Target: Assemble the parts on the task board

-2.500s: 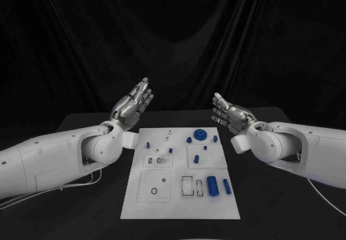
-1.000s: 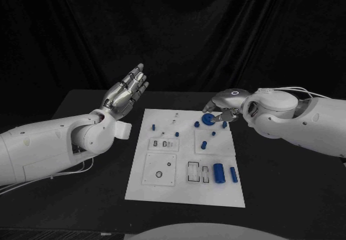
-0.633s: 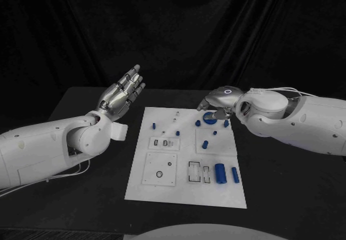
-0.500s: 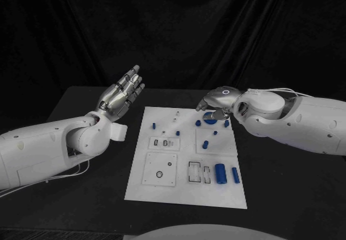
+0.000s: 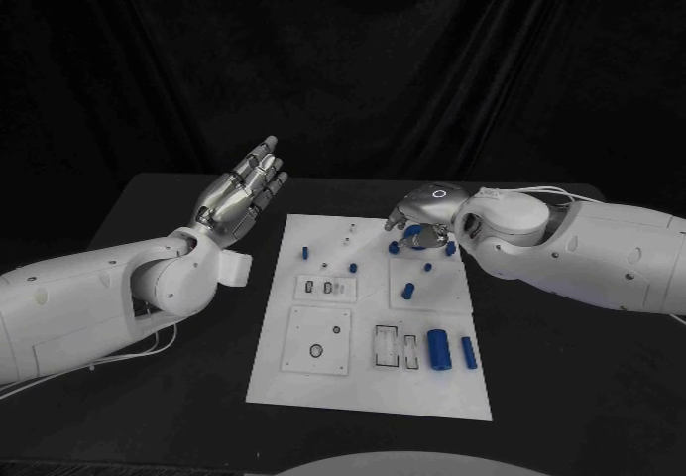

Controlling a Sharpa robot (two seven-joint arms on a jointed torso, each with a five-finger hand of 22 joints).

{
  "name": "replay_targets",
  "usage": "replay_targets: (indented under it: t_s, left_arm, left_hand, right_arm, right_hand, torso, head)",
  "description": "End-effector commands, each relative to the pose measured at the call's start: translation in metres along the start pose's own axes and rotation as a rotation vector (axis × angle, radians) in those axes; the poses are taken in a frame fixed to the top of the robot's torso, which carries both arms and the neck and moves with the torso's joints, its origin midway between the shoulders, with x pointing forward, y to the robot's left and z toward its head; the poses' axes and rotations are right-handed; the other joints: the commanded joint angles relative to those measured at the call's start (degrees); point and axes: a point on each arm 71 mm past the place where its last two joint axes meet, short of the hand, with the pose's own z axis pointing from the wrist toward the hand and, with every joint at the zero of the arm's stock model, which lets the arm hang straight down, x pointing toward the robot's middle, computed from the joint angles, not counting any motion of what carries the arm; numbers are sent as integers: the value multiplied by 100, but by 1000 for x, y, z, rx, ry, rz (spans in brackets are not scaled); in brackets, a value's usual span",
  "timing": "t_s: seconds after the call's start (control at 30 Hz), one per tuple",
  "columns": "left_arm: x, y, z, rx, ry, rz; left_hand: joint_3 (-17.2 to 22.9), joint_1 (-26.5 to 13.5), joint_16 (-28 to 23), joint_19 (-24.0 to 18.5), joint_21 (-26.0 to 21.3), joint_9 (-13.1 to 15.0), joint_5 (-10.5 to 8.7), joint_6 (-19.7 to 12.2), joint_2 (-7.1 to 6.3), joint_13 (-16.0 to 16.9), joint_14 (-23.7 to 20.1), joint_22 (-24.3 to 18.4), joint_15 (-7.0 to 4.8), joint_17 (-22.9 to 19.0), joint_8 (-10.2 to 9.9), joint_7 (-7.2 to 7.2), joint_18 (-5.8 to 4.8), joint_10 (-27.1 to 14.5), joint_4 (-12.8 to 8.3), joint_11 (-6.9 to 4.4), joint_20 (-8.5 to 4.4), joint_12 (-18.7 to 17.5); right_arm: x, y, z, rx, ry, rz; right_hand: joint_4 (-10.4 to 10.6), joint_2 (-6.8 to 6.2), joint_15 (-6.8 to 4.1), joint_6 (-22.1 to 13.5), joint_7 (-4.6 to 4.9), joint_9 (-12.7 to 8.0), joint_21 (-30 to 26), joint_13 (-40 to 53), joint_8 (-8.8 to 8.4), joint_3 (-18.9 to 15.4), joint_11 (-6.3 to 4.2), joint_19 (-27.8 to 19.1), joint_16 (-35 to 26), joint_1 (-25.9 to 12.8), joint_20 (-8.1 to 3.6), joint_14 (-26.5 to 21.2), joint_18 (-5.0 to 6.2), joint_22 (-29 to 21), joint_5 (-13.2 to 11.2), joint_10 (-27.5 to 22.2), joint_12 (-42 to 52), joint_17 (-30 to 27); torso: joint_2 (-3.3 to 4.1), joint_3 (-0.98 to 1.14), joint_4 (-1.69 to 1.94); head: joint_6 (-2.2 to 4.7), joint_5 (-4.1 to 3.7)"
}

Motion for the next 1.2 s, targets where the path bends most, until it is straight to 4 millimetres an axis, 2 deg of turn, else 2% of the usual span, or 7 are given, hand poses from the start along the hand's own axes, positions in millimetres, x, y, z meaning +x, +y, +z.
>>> replay_targets:
  t_s: [0.03,0.33,0.47,0.67,0.87,1.2]
  left_arm:
    - [2,-3,1,51,17,-12]
    - [2,-3,1,50,18,-13]
    - [2,-2,1,48,21,-15]
    - [1,-1,2,46,23,-17]
    - [1,0,2,42,24,-19]
    - [1,2,2,34,28,-23]
  left_hand:
    - [41,54,-21,14,-34,7,15,42,-14,-9,8,-6,-65,-6,21,-3,68,1,-7,31,37,-20]
    - [45,61,-21,14,-34,9,24,55,-13,-9,8,-6,-57,-6,23,-1,69,1,-8,33,46,-20]
    - [57,79,-21,14,-34,12,41,75,-11,-9,8,-6,-42,-6,27,13,72,1,-12,44,64,-20]
    - [72,104,-21,14,-34,15,69,97,-12,-9,8,-6,-31,-6,32,33,75,1,-22,63,80,-20]
    - [97,147,-21,14,-34,18,119,119,-18,-9,8,-6,-5,-6,37,58,83,1,-43,86,125,-20]
    - [131,195,-21,14,-34,22,158,150,-19,-9,8,-6,32,-6,43,78,94,1,-70,105,186,-20]
  right_arm:
    - [2,1,1,-13,1,-10]
    - [8,1,4,-20,14,-9]
    - [12,0,6,-20,16,-8]
    - [17,0,8,-20,18,-6]
    - [22,-1,10,-27,13,-3]
    - [28,0,17,-43,5,-4]
  right_hand:
    - [12,-25,52,66,-3,-7,43,-12,17,48,-6,-42,41,30,7,145,-62,46,85,89,-7,-17]
    - [5,-18,45,197,27,0,129,-18,38,131,-23,-82,128,102,21,144,-68,175,201,191,-20,58]
    - [8,-11,49,327,55,7,170,-22,56,231,-21,-109,162,155,24,139,-69,240,332,243,-26,72]
    - [18,-9,52,422,77,12,195,-24,69,311,-22,-124,194,186,27,140,-70,283,369,272,-29,98]
    - [95,-65,18,687,182,28,248,-25,103,495,-79,-153,228,194,7,130,-72,382,362,382,-26,101]
    - [131,-78,-17,840,179,34,329,-29,103,730,-137,-148,279,285,-19,132,-90,518,377,508,-28,148]
  torso:
    - [-4,-1,8]
    - [-30,-11,-2]
    - [-30,-4,-1]
    - [-38,-2,-1]
    - [-45,0,-6]
    - [-50,1,-5]
  head:
    - [6,-5]
    - [-27,-8]
    - [-24,-4]
    - [-19,9]
    - [-30,12]
    - [-50,-5]
